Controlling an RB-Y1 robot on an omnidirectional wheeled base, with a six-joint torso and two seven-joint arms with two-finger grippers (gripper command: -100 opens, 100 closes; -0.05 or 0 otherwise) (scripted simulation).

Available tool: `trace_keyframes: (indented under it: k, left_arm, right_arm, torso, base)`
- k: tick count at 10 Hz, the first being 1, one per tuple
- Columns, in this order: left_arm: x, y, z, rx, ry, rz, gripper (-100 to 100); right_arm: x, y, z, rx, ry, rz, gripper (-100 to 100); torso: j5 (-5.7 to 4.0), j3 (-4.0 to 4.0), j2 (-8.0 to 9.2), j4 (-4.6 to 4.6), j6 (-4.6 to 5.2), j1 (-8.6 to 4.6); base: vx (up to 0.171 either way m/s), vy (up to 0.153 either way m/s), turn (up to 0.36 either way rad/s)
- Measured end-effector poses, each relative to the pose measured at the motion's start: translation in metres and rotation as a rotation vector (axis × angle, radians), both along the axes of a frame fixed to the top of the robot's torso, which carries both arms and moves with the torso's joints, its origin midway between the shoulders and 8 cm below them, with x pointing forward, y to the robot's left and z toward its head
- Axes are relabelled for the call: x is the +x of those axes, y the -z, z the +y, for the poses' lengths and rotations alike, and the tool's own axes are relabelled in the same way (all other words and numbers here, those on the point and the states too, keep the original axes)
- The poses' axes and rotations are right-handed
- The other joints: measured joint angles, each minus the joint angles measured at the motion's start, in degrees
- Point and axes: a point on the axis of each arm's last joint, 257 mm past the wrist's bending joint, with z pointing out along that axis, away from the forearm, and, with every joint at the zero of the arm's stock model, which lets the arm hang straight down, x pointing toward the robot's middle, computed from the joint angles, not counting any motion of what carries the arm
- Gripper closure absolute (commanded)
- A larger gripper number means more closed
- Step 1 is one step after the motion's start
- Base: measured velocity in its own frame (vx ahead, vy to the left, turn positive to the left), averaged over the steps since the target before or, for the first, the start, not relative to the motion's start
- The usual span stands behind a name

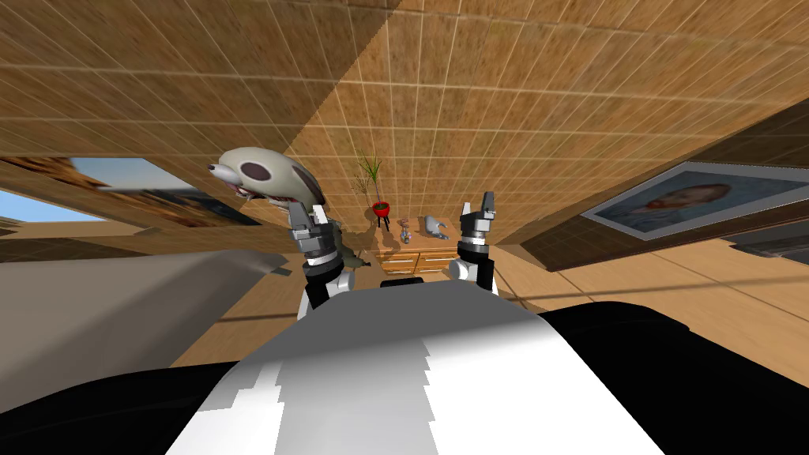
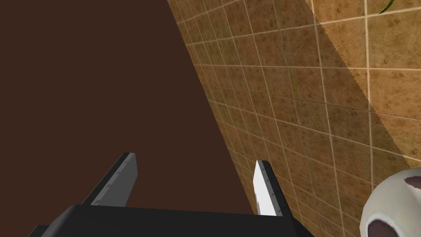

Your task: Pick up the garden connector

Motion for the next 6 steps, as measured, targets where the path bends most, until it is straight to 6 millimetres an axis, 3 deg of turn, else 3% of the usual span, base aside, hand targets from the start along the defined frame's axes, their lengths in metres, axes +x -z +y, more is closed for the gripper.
trace_keyframes:
  k: [6]
  left_arm:
    - [0.0, 0.0, 0.0, 0.0, 0.0, 0.0, 0]
  right_arm:
    - [0.033, 0.028, 0.002, 0.018, -0.123, 0.097, -100]
  torso:
    - [-0.02, 0.0, 0.01, 0.0, -0.01, -0.1]
  base:
    - [-0.007, -0.016, 0.084]
